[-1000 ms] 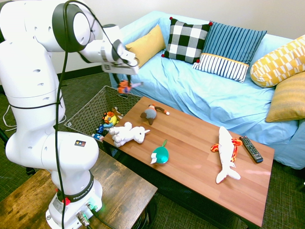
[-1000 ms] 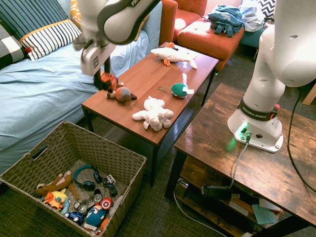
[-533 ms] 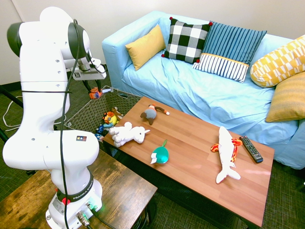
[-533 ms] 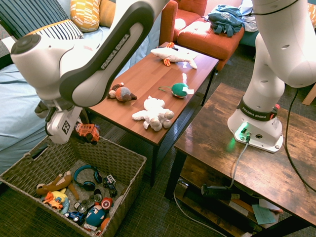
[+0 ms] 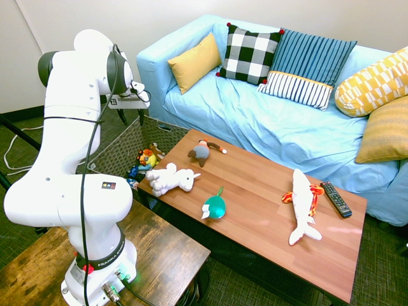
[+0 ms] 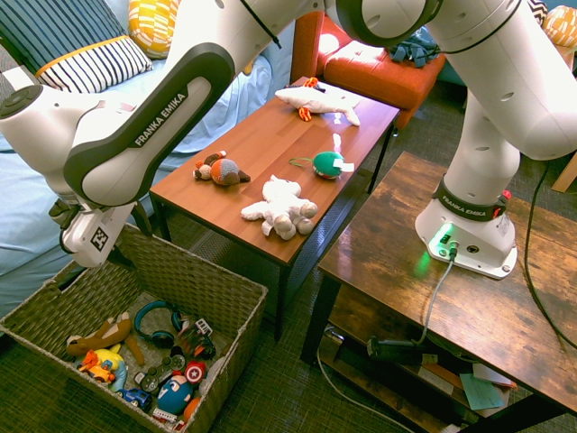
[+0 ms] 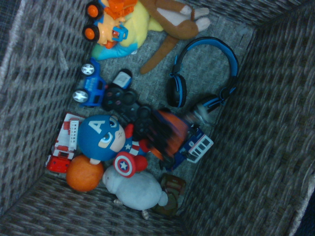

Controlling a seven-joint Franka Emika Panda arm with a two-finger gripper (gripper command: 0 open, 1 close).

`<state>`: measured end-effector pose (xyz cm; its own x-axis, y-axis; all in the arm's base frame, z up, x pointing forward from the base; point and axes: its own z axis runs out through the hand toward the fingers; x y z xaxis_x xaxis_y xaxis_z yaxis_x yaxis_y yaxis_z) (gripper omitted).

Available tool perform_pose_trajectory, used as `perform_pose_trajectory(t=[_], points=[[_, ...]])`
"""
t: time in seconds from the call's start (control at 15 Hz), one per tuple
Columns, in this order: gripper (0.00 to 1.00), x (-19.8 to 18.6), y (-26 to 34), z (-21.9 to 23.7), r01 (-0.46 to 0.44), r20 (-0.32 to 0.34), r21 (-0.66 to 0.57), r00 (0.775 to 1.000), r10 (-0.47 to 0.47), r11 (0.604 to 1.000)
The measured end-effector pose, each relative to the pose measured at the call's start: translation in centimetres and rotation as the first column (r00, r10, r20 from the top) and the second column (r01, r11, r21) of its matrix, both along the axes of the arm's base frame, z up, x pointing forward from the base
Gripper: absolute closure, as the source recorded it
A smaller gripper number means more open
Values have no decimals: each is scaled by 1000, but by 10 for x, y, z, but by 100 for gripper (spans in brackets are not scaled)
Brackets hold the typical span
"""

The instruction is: Put the toy car in the basket

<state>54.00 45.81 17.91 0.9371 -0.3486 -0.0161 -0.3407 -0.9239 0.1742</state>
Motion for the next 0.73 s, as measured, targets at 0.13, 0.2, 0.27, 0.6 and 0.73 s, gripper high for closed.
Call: perform_pose_trajectory(t=[0.13, 0.2, 0.27, 0.6, 0.73], points=[[0, 18, -26, 25, 38, 35, 9, 999, -39, 999], [0, 29, -50, 45, 72, 54, 14, 996, -73, 997], [0, 40, -79, 68, 114, 69, 19, 991, -115, 993], [0, 56, -231, 159, 335, 80, 116, 935, -345, 935], [0, 47, -295, 160, 390, 64, 139, 914, -401, 910]])
